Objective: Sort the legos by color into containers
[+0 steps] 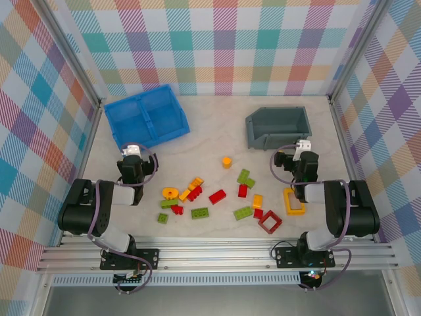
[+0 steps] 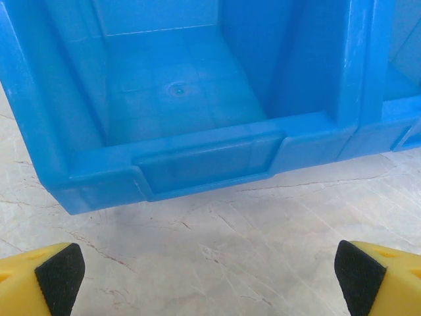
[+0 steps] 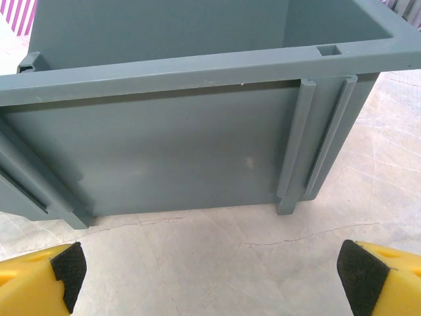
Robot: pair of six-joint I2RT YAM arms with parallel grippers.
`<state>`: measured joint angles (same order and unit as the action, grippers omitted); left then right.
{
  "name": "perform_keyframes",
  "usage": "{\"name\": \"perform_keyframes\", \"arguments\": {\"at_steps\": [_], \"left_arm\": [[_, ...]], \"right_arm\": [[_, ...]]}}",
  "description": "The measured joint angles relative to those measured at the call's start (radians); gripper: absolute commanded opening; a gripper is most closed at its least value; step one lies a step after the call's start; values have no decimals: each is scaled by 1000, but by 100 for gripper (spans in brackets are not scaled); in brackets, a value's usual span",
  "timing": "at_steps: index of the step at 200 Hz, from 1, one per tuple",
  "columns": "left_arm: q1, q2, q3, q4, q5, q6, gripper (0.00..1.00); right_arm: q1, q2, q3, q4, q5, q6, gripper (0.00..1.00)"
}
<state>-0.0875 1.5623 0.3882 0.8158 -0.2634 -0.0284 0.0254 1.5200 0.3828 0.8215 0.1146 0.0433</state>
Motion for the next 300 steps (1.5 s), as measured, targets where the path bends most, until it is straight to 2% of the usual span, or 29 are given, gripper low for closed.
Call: {"name": "perform_keyframes", "arguments": {"at_steps": [159,180,201,213,228,241,255,263,271,286,300], "left_arm": [[-3,-11,0,-11,2,4,100],[-40,-188,29,-236,-29,9,100],[-107,-449,116,-417,-73,-23,100],[-169,-578,203,-518,-121,-40,100],[-245,-637,360,-664,-182,-74,100],[-280,-594,579,-878,-221,-164,100],[-263,-492,821,-1070,-240,-260,100],[-225,-436,919,-1140,-198,-301,100],[-153,-365,1004,-1229,-117,-349,99],[-14,-216,1125,-1375,16,-416,93],[64,-63,1217,-1481,101,-447,89]], "right_arm": [[0,-7,4,-23,0,0,100],[0,-111,51,-205,31,5,100],[0,-345,113,-380,71,27,100],[0,-490,192,-503,90,55,100],[0,-612,336,-663,100,116,100],[0,-649,490,-804,91,184,100],[0,-642,637,-935,56,296,100],[0,-629,693,-1007,27,373,100],[0,-611,721,-1067,-10,419,92],[0,-544,756,-1209,-80,497,86],[0,-465,782,-1322,-116,550,85]]}}
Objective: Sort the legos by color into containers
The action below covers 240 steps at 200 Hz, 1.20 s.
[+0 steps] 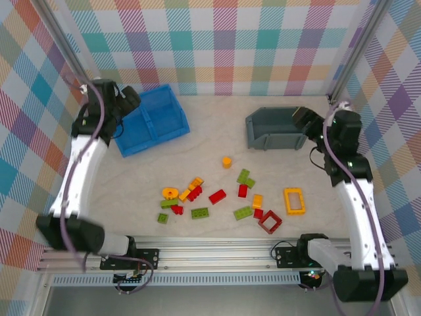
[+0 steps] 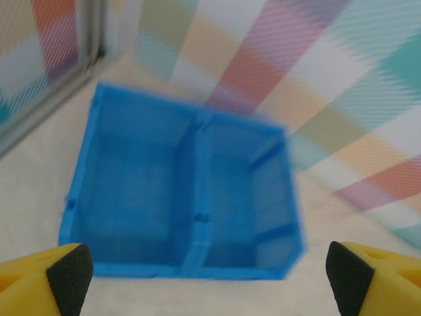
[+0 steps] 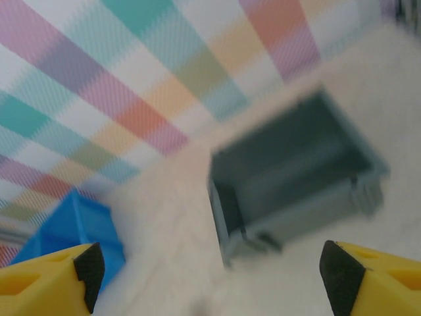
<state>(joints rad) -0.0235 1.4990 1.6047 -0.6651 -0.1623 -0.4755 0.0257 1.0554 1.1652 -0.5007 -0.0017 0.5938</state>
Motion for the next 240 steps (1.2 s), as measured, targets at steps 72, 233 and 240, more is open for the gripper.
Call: {"name": "perform_keyframes", "arguments": {"at_steps": [72,233,240], "left_arm": [[47,562,351,-244,177,-4,77],[-24,877,691,-338,161,203,9],[-33,877,691,-338,160,211,8]], "right_arm": [[0,241,76,-245,-116,209,91],[0,856,438,-306,-23,428,71],[0,862,440,-317,-14,419,68]]}}
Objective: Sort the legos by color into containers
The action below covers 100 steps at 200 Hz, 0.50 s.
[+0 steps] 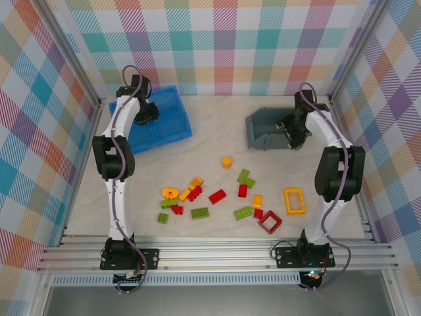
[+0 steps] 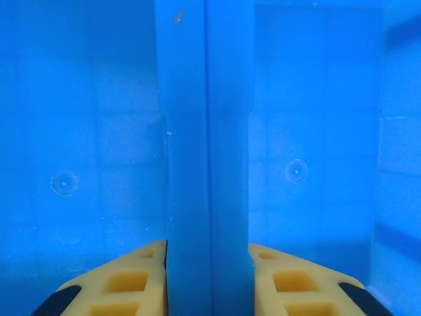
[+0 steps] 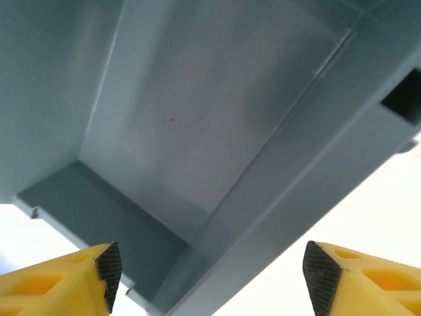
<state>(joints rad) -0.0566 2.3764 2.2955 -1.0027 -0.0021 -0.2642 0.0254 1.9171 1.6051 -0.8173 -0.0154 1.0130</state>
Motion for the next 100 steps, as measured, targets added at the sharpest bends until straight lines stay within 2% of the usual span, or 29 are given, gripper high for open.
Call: {"name": "perform_keyframes", "arguments": {"at_steps": [20,42,74,100], "left_arm": [[-35,0,0,2,-6,16,4],[-82,-2,-5,9,-5,20,0],[-166,-4,-10,11,5,18,0],[-227,-5,-12,14,10,10,0]], "right_arm": [[0,9,1,-23,19,-23,52],[0,20,13,-28,39,-55,39],[0,46,66,-69,92,-169,27],[-1,101,152,-93,105,-325,24]]}}
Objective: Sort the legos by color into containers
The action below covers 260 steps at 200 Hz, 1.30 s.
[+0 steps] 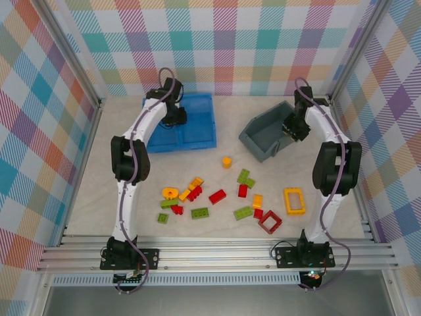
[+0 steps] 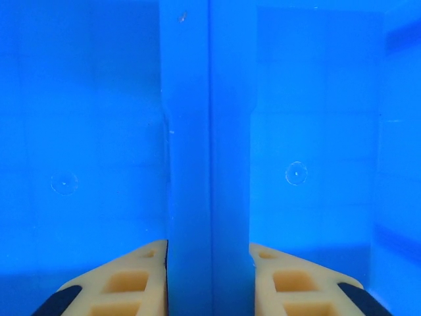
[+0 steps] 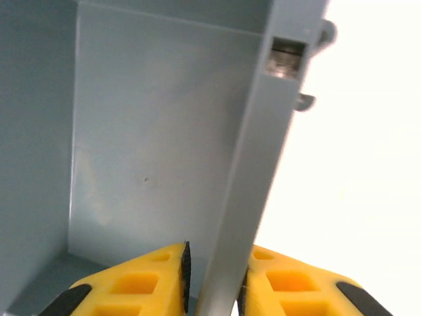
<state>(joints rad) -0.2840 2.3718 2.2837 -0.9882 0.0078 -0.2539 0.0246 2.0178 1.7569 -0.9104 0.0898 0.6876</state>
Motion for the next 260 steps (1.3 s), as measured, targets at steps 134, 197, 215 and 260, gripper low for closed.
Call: {"name": "perform_keyframes", "arguments": {"at_steps": [134,197,215,260], "left_arm": [[-175,-169,-276,64,-42,-98,0],[-124,-114,-182,24,-52,-98,0],[-111,-82,-130,18,-54,-96,0],[-97,-52,-77,-7,-44,-63,0]], "right_arm": [[110,167,248,-78,-107,-558,22],[120,230,343,-106,-135,-612,20],[123,250,369,-109,-135,-634,19],[124,270,390,-130,-117,-666,19]]}}
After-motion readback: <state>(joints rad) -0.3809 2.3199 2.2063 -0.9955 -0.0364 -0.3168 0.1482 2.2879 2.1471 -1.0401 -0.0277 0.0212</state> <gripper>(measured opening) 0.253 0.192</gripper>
